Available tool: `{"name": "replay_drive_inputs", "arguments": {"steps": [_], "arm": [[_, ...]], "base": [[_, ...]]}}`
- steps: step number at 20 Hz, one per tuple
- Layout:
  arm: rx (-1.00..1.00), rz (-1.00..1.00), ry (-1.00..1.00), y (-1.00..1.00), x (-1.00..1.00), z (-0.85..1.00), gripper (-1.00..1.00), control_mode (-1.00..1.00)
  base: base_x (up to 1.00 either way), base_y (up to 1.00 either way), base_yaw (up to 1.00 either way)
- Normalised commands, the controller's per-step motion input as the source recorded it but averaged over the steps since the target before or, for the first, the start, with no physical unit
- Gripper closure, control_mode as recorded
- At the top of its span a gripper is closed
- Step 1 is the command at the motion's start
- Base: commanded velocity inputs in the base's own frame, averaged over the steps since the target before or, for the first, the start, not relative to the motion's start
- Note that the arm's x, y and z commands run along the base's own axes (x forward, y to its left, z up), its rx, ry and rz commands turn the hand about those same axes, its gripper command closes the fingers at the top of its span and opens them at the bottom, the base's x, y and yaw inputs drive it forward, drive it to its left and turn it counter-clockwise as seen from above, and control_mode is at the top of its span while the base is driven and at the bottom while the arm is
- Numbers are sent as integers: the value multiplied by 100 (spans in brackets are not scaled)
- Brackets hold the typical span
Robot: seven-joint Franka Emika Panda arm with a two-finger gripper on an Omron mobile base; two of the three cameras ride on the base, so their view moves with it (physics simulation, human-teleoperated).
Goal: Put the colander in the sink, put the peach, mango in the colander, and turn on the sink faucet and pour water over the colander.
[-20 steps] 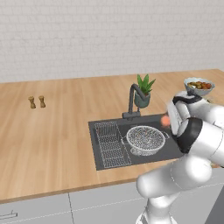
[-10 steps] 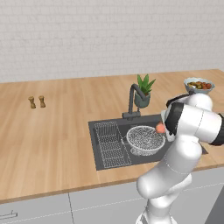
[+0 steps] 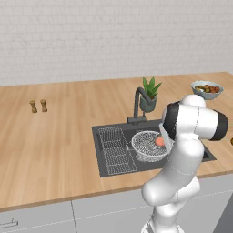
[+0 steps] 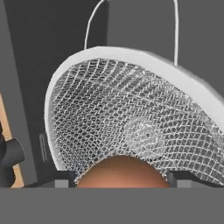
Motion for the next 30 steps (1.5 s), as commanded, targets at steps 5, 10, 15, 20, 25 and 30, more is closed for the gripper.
{"name": "replay_drive_inputs", "arguments": {"steps": [5,10,15,20,25,30], "arm": [[-3,-4,3,28,37,-40,100,-100],[-1,-3,1,16,37,-35,100,-100],[0,-1,0,1,8,-19,-100,-100],[0,0,0,0,0,-10,-100,-100],[3,-1,-5,0,0,0,-100,-100],[17,-1,-21,-12,-9,39,-100,-100]], "base": [[0,0,0],[0,0,0],[0,0,0],[0,0,0],[0,0,0],[0,0,0]]}}
